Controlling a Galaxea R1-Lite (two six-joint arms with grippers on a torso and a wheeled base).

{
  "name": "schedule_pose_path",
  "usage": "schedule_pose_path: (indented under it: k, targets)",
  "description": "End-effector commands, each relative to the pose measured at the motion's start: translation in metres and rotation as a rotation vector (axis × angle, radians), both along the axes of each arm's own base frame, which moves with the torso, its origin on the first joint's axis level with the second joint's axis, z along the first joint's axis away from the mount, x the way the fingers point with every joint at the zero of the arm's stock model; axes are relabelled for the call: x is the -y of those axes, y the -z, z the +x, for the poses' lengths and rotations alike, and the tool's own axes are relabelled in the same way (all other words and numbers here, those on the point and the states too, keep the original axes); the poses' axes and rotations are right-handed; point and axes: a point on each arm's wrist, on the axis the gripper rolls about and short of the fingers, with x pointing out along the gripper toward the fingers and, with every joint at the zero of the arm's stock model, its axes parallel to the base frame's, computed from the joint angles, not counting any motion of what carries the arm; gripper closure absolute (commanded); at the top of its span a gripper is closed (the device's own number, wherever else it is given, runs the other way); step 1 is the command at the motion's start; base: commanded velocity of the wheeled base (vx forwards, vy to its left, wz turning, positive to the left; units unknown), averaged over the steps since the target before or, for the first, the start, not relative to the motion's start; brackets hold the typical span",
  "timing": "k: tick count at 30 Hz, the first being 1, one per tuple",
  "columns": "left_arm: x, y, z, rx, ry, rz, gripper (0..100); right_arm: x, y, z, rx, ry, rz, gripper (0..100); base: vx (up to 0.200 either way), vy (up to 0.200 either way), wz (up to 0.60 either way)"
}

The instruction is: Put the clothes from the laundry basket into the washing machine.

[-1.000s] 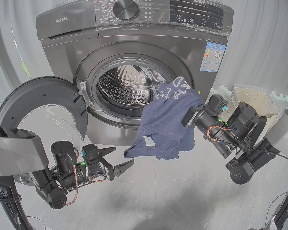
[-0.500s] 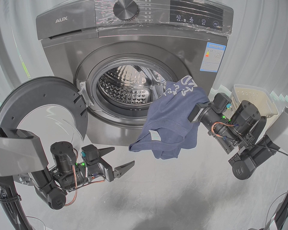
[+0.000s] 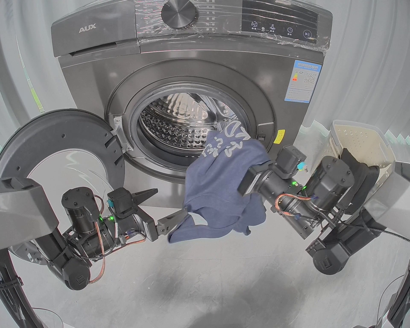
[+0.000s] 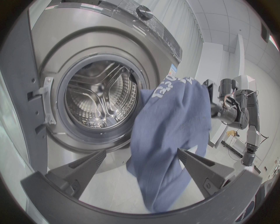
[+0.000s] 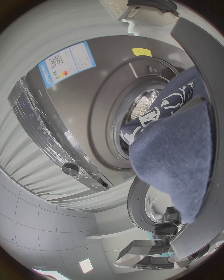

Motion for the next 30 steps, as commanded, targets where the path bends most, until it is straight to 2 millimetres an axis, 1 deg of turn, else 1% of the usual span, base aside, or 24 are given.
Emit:
schedule_pose_path:
  k: [1,7,13,17,22,25,30]
  targets:
    - [0.005,-0.011,-0.001,0.041,0.015,-0.017,0,-0.030,0.021,0.003,-0.019,-0.050,-0.030,100,0.000,0.000,0.00]
    - [0.008,-0.012,-0.002,0.044,0.028,-0.020,0,-0.044,0.038,0.018,-0.029,-0.051,-0.062,100,0.000,0.000,0.00]
    - [0.017,-0.009,-0.005,0.035,0.058,-0.017,0,-0.052,0.041,0.022,-0.018,-0.059,-0.066,100,0.000,0.000,0.00]
    - [0.022,-0.005,-0.007,0.021,0.080,-0.011,0,-0.056,0.038,0.025,-0.005,-0.060,-0.057,100,0.000,0.000,0.00]
    - [0.026,0.006,-0.004,-0.002,0.086,0.006,0,-0.060,0.029,0.026,0.015,-0.062,-0.040,100,0.000,0.000,0.00]
    - [0.027,0.012,-0.002,-0.016,0.088,0.017,0,-0.067,0.027,0.019,0.009,-0.083,-0.042,100,0.000,0.000,0.00]
    - [0.031,0.014,0.000,-0.017,0.094,0.016,0,-0.074,0.025,0.012,0.012,-0.105,-0.038,100,0.000,0.000,0.00]
